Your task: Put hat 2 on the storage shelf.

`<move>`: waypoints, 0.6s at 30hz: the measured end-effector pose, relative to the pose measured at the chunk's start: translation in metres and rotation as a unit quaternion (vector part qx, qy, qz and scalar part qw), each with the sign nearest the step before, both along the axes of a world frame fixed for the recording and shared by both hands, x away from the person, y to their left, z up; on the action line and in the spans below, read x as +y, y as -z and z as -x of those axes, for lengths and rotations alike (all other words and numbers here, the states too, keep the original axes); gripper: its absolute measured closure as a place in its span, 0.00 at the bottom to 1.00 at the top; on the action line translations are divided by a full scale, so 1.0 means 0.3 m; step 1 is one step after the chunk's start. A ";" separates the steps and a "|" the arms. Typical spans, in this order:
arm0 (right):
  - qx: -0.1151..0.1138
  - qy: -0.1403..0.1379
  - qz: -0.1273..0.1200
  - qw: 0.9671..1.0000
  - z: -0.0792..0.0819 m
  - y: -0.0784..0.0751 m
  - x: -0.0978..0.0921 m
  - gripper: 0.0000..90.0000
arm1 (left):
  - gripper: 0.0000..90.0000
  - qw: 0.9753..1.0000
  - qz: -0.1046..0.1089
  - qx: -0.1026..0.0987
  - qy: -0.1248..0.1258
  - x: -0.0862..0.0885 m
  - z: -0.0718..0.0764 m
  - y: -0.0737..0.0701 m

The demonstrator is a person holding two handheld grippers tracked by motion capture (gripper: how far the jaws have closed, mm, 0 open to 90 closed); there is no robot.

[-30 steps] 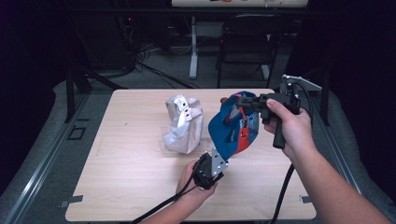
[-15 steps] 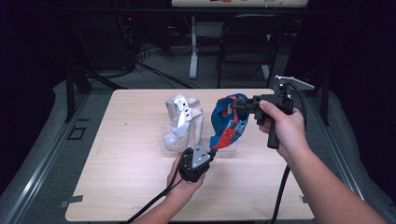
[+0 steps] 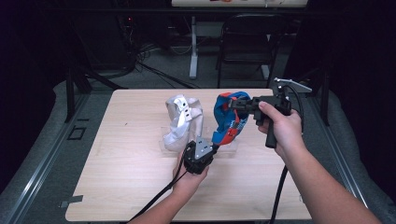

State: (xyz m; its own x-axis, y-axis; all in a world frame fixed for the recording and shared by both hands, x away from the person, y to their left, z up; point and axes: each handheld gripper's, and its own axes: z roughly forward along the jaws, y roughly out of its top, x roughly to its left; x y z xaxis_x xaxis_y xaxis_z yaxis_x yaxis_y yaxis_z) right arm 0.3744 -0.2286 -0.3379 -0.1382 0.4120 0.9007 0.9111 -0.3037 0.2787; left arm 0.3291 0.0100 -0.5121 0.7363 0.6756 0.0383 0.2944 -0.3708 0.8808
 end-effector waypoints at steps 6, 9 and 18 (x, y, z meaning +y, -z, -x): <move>0.006 0.008 -0.004 1.000 -0.019 0.023 -0.004 0.88 | 0.98 1.000 -0.008 0.006 -0.013 0.009 -0.015 -0.001; 0.008 0.011 -0.004 1.000 -0.023 0.027 -0.003 0.88 | 0.98 1.000 -0.007 0.010 -0.012 0.015 -0.015 0.001; 0.016 0.014 0.001 1.000 -0.031 0.060 -0.009 0.88 | 0.98 0.999 -0.028 0.020 -0.004 0.006 -0.025 0.021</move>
